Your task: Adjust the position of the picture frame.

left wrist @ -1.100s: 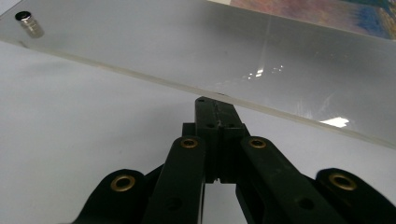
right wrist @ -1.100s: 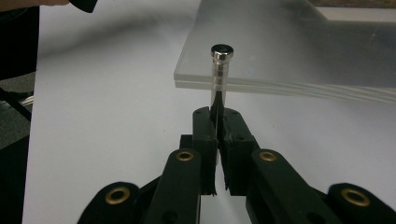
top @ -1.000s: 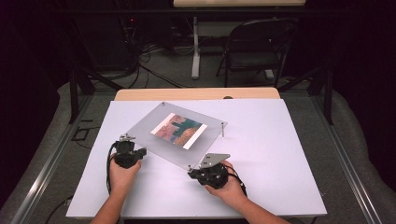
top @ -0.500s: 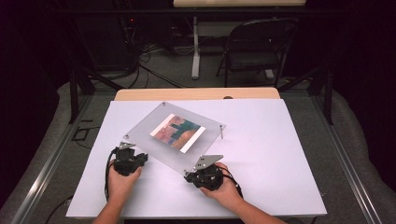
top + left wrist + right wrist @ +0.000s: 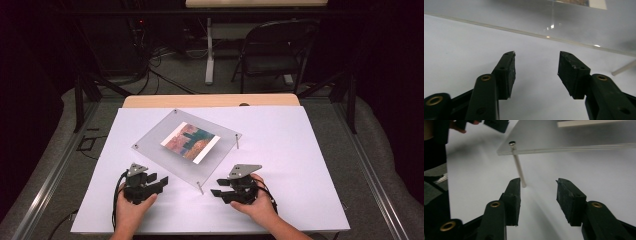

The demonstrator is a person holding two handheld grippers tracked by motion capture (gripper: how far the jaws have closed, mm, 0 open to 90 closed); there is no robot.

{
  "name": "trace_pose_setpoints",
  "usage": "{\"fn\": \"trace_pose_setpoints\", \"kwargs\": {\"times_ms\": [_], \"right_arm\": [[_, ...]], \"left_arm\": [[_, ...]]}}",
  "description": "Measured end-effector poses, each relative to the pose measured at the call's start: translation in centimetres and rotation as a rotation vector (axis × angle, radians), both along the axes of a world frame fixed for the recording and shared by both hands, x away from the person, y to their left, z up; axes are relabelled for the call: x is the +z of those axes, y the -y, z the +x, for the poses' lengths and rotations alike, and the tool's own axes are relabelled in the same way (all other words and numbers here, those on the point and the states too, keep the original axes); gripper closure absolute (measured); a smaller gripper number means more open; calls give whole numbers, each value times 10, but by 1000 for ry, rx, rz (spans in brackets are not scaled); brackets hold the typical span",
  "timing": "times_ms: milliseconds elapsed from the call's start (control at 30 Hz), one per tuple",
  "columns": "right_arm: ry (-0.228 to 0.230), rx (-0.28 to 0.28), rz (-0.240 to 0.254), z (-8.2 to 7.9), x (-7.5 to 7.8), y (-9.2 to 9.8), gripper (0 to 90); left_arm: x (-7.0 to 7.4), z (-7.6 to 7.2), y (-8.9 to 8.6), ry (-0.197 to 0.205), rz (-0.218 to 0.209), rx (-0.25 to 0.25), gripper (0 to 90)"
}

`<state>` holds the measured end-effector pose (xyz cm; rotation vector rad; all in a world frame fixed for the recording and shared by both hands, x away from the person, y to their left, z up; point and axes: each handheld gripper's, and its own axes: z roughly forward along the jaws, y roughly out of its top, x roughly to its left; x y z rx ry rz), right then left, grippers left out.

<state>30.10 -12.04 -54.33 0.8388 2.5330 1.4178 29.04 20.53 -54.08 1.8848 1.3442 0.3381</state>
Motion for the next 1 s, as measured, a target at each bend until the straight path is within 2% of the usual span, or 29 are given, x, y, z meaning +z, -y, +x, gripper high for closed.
{"fn": "trace_pose_setpoints", "kwargs": {"times_ms": [100,200,300,467,700,933,1000], "right_arm": [[49,-52,-23,3,5,14,525],[60,-109,-31,13,7,27,534],[84,-167,-59,27,6,40,569],[90,-246,-93,55,0,54,619],[110,-297,-96,85,-1,60,654],[110,-332,-107,111,-10,59,680],[114,-332,-119,117,-13,58,690]], "left_arm": [[0,-8,10,8,9,-45,472],[0,-14,21,16,12,-86,469],[0,-18,32,29,2,-121,469],[0,-22,47,33,-6,-175,487],[-1,-30,64,25,-24,-232,539],[-2,-28,79,22,-49,-239,591],[-4,-27,83,22,-37,-234,601]]}}
